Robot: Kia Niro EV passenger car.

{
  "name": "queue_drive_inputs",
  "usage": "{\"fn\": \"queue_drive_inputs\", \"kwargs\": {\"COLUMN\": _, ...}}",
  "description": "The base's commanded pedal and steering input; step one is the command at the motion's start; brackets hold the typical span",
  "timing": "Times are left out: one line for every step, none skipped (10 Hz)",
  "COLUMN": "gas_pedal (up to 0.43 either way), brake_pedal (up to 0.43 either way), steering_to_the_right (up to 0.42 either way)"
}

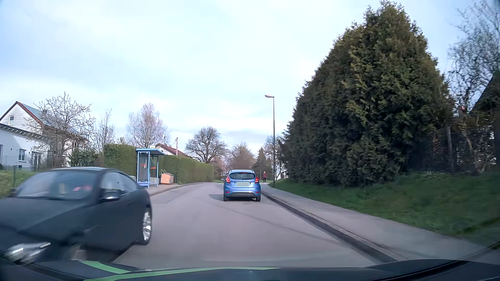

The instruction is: Follow the waypoints while adhering to traffic rules and regulations

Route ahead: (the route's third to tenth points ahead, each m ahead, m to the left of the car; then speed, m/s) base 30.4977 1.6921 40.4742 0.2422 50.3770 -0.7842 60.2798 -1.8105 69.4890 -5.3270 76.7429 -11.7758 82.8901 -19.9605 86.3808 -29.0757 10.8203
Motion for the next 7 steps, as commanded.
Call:
{"fn": "queue_drive_inputs", "kwargs": {"gas_pedal": 0.209, "brake_pedal": 0.0, "steering_to_the_right": -0.04}}
{"fn": "queue_drive_inputs", "kwargs": {"gas_pedal": 0.189, "brake_pedal": 0.0, "steering_to_the_right": -0.038}}
{"fn": "queue_drive_inputs", "kwargs": {"gas_pedal": 0.177, "brake_pedal": 0.0, "steering_to_the_right": -0.038}}
{"fn": "queue_drive_inputs", "kwargs": {"gas_pedal": 0.15, "brake_pedal": 0.0, "steering_to_the_right": -0.038}}
{"fn": "queue_drive_inputs", "kwargs": {"gas_pedal": 0.138, "brake_pedal": 0.0, "steering_to_the_right": -0.035}}
{"fn": "queue_drive_inputs", "kwargs": {"gas_pedal": 0.118, "brake_pedal": 0.0, "steering_to_the_right": -0.029}}
{"fn": "queue_drive_inputs", "kwargs": {"gas_pedal": 0.098, "brake_pedal": 0.0, "steering_to_the_right": -0.023}}
